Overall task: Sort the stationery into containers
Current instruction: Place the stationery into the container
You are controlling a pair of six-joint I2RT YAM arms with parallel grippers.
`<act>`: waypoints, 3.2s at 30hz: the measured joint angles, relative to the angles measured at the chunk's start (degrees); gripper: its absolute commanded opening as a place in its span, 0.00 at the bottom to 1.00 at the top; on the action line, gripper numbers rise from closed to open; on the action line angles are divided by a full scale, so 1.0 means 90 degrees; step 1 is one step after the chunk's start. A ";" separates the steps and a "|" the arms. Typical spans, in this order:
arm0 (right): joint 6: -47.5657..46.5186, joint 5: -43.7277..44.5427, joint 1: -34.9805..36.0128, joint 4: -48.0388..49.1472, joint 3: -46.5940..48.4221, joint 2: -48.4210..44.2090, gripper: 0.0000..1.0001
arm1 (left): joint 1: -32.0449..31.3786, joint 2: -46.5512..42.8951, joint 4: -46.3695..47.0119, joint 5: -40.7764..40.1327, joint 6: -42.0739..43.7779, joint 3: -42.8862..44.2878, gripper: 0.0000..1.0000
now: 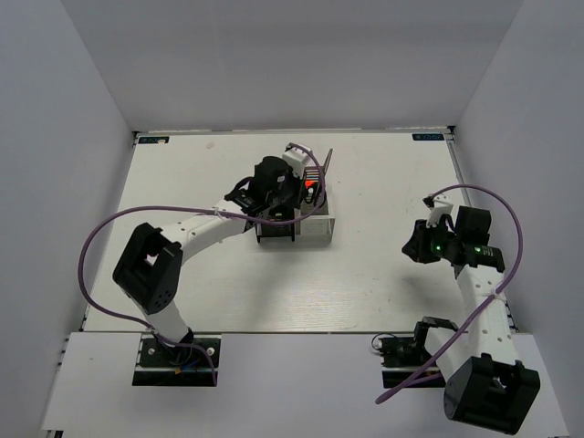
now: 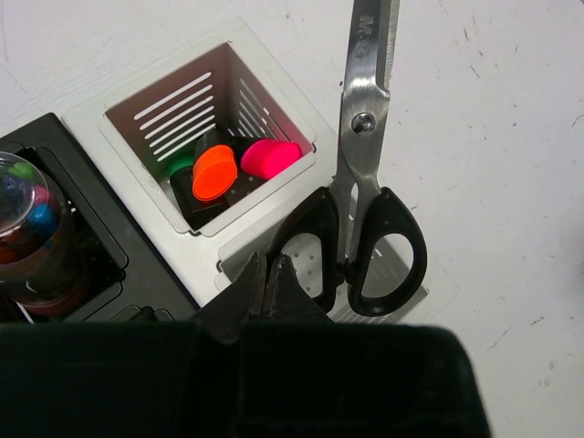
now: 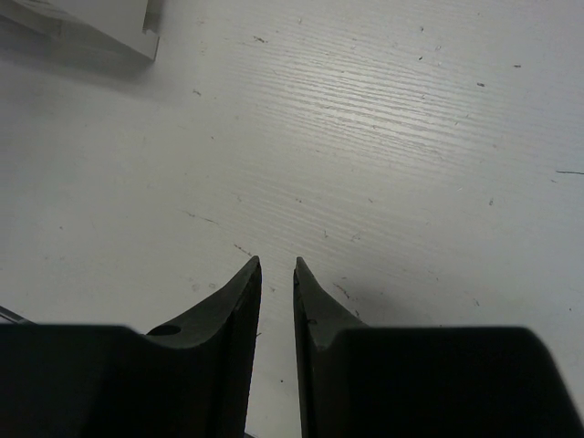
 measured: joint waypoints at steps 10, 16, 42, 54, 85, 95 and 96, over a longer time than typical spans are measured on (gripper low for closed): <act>-0.0112 -0.0257 -0.0204 -0.0036 0.0000 0.0000 0.24 | -0.0056 0.0355 -0.0039 -0.0223 0.0216 0.0219 0.00; -0.0155 -0.0432 -0.0325 -0.0073 -0.0019 0.0000 0.26 | -0.0129 0.0396 -0.0063 -0.0308 0.0325 0.0219 0.00; -0.0192 -0.0882 -0.0845 -0.0172 -0.0078 0.0000 0.26 | -0.0384 0.0763 -0.0699 -0.0746 0.0831 0.0741 0.01; -0.0272 -0.1154 -0.1134 -0.0177 -0.0097 0.0000 0.26 | -0.0427 0.0908 -0.1185 -0.0826 0.0916 0.1103 0.13; -0.0466 -0.1722 -0.1773 -0.0338 -0.0107 -0.0012 0.28 | -0.0498 0.1044 -0.1462 -0.0918 0.0860 0.1311 0.30; -0.0469 -0.1853 -0.1904 -0.0359 -0.0107 -0.0005 0.28 | -0.0505 0.1044 -0.1462 -0.0923 0.0823 0.1299 0.07; -0.0469 -0.1860 -0.1919 -0.0359 -0.0107 -0.0005 0.28 | -0.0505 0.1042 -0.1462 -0.0923 0.0823 0.1299 0.05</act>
